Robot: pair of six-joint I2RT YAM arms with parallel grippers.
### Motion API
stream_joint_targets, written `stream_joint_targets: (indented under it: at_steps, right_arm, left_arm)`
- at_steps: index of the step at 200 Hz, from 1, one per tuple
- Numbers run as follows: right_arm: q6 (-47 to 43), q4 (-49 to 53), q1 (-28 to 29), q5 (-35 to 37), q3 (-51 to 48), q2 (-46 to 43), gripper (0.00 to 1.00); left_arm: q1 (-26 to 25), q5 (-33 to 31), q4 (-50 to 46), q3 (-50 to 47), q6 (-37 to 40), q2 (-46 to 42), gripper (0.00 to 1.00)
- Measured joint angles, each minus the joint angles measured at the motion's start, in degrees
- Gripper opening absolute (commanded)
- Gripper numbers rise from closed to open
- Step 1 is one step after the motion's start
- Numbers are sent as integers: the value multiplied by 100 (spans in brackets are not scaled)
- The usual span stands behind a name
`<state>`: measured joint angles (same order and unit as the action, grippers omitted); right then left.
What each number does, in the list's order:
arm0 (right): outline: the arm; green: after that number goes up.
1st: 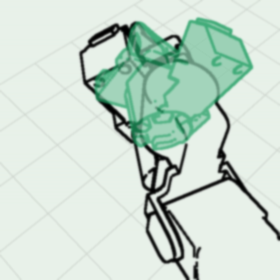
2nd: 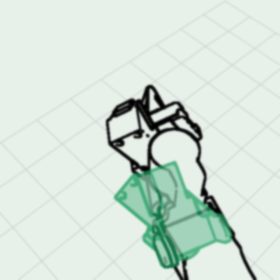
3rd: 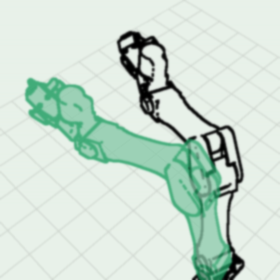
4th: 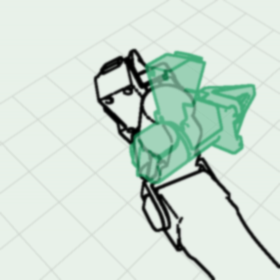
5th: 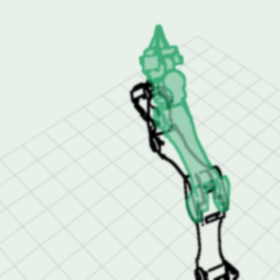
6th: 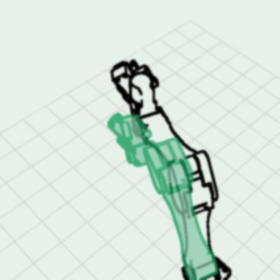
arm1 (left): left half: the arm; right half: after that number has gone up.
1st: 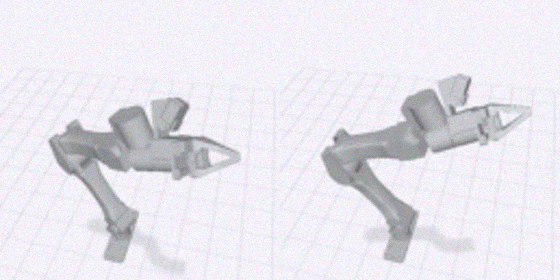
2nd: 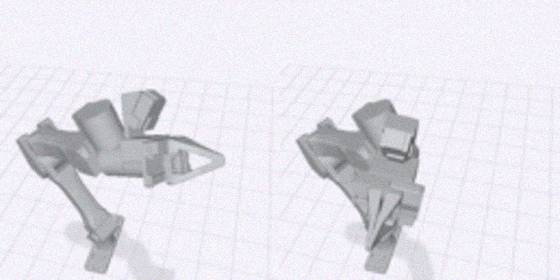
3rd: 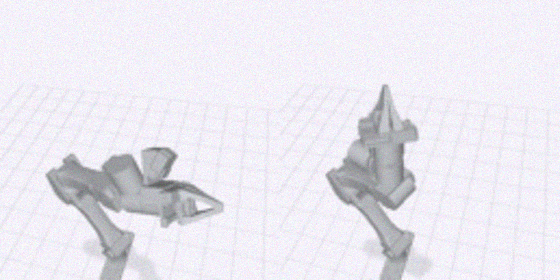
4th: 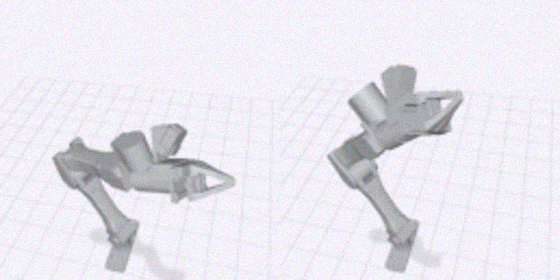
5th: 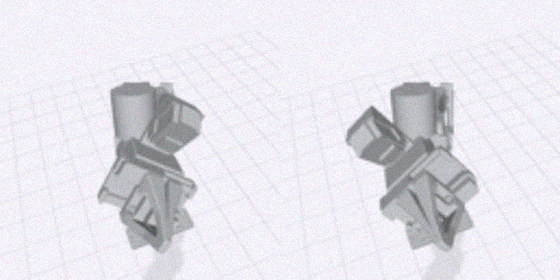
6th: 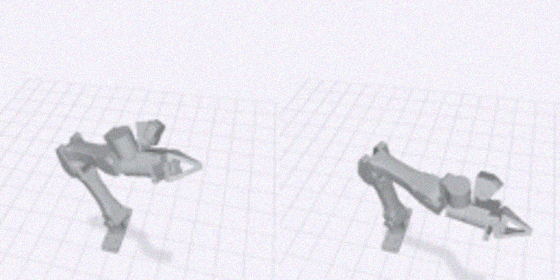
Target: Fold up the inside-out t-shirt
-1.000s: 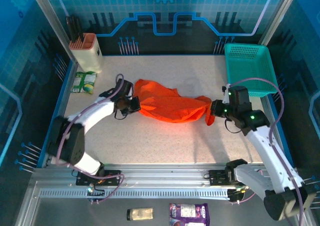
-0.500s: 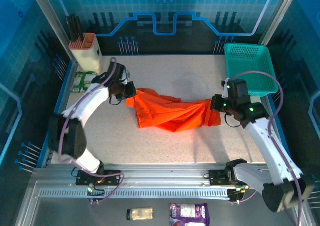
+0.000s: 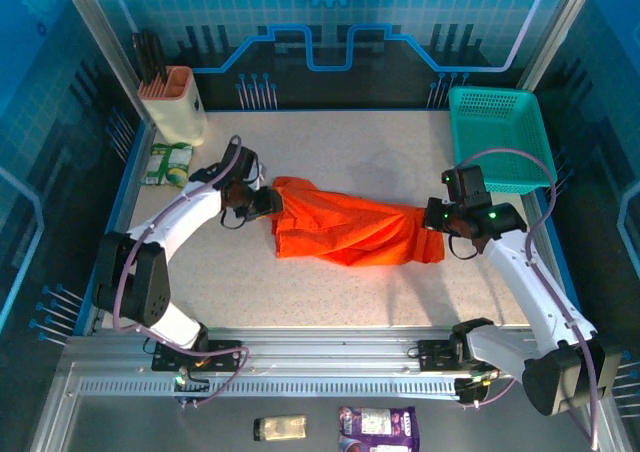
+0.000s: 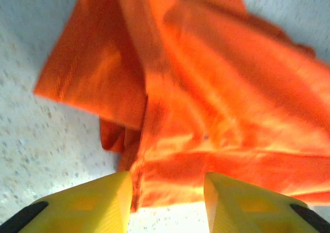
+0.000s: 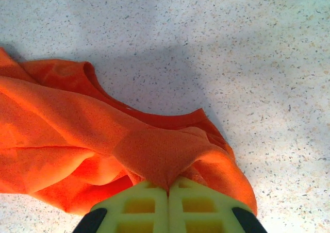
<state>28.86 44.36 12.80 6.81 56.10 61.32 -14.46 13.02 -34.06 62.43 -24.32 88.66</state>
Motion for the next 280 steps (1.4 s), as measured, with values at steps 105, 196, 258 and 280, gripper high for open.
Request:
stream_joint_targets:
  at_steps: [105,196,258,280]
  right_arm:
    - [4,-24,-11,-157,0,-50,0]
    - [28,-15,-11,-273,0,-208,0]
    - [50,20,-11,-284,0,-212,0]
    - [55,20,-11,-297,0,-212,0]
  left_arm:
    - [-42,734,955,-732,76,820,50]
    - [-160,1054,1185,-664,229,431,43]
    - [-413,752,761,-485,570,278,21]
    - [-520,551,621,-210,713,446,33]
